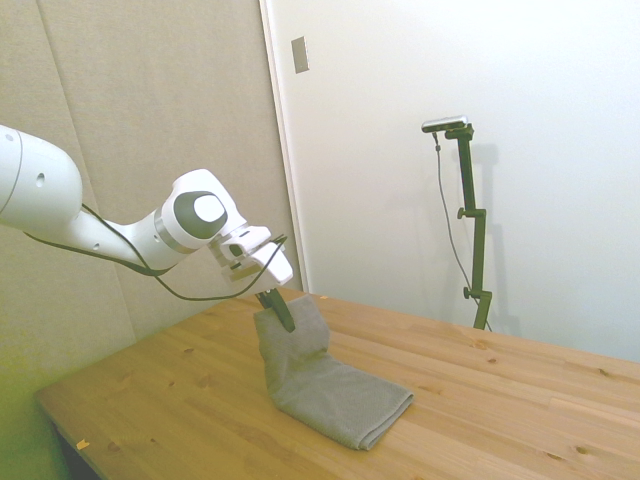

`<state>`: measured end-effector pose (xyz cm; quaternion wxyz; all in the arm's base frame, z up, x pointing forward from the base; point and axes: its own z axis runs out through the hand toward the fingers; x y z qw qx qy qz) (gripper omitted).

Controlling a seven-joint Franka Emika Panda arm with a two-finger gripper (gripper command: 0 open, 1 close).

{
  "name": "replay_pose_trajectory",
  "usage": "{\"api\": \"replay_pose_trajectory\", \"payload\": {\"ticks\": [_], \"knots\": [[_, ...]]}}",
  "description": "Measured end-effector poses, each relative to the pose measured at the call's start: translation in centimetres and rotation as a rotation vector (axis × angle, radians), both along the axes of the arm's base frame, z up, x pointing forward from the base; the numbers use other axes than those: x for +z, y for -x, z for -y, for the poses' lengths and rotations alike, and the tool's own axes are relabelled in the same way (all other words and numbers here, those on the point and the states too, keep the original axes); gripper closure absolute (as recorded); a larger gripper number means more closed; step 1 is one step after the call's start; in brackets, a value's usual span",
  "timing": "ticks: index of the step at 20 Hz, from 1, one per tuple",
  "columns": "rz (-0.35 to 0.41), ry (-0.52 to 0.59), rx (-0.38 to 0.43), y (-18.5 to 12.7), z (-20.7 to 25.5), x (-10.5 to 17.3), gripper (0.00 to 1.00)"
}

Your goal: Fold the towel

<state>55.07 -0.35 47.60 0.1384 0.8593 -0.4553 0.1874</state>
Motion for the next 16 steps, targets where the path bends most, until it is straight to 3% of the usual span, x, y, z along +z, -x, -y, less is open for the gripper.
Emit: {"api": "replay_pose_trajectory", "payload": {"ticks": [5,6,11,16], "knots": [[0.003,-0.027,-0.060,0.6,7.3,0.1,1.00],[0.001,-0.029,-0.068,0.8,8.3,-0.3,0.00],[-0.025,-0.056,-0.105,0.8,12.6,-3.5,0.00],[-0.041,-0.066,-0.135,0.8,16.4,-4.4,0.00]]}}
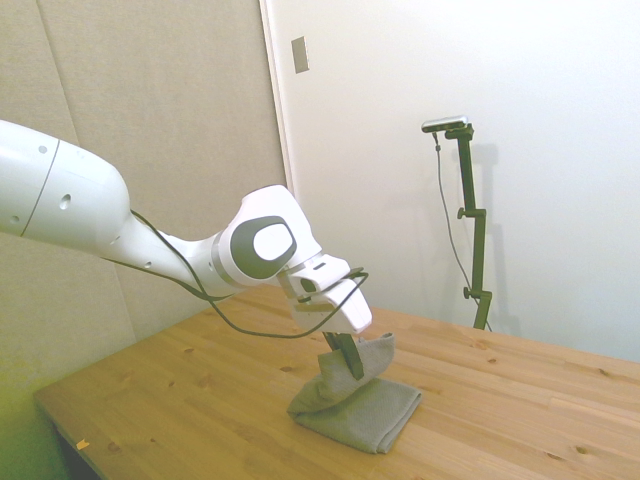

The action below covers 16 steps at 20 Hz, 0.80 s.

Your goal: Fold the towel

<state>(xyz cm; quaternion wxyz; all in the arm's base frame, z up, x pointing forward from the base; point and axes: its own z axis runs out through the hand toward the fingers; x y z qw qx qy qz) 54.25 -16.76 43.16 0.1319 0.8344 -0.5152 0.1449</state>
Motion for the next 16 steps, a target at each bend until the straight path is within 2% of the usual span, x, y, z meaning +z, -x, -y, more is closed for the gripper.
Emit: {"api": "replay_pose_trajectory", "payload": {"ticks": [5,9,13,16], "knots": [[0.010,-0.024,0.003,-0.5,0.7,0.5,0.00],[0.041,-0.079,0.028,0.2,1.3,2.9,0.00],[0.044,-0.184,0.112,3.5,-0.2,6.2,0.00],[-0.001,-0.242,0.197,7.7,-3.8,6.1,0.00]]}}
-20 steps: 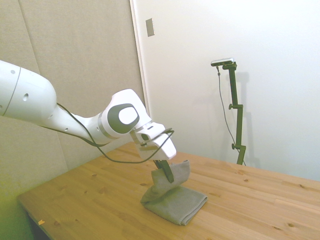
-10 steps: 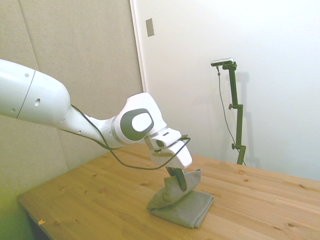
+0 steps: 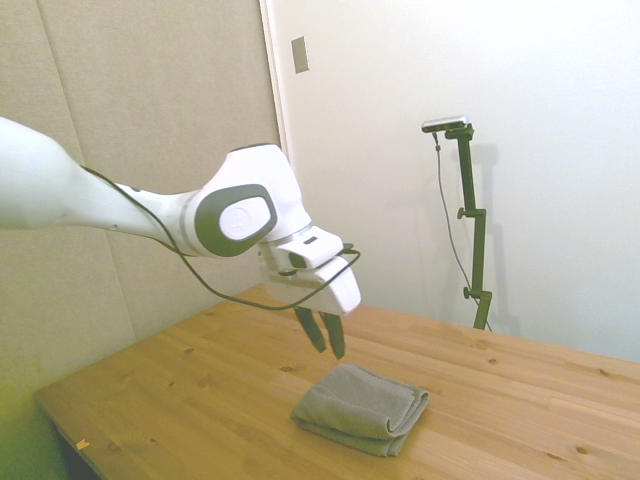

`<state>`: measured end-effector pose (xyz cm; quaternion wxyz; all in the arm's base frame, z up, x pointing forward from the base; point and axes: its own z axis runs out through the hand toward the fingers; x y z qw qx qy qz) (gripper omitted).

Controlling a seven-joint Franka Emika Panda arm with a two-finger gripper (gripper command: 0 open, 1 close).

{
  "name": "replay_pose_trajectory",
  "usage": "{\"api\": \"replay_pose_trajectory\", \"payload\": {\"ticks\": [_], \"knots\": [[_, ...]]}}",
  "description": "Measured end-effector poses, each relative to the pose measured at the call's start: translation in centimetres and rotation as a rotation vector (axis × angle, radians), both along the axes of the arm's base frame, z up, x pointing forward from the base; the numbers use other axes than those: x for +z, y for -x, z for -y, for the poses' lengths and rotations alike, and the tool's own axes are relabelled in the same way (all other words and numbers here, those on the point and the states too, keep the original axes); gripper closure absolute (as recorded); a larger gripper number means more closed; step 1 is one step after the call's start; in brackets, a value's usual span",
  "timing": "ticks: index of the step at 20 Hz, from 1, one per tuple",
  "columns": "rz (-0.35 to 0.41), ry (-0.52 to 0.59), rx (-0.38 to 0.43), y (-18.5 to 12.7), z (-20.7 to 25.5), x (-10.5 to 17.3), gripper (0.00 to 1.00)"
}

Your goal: Fold the towel

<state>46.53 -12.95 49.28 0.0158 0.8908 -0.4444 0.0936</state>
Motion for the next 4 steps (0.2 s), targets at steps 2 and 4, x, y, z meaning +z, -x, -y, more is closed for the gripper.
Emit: {"api": "replay_pose_trajectory", "payload": {"ticks": [2,4], "knots": [[-0.016,-0.002,0.043,3.2,-2.7,-0.8,0.00],[-0.025,-0.015,0.077,6.6,-5.5,-2.2,0.00]]}}
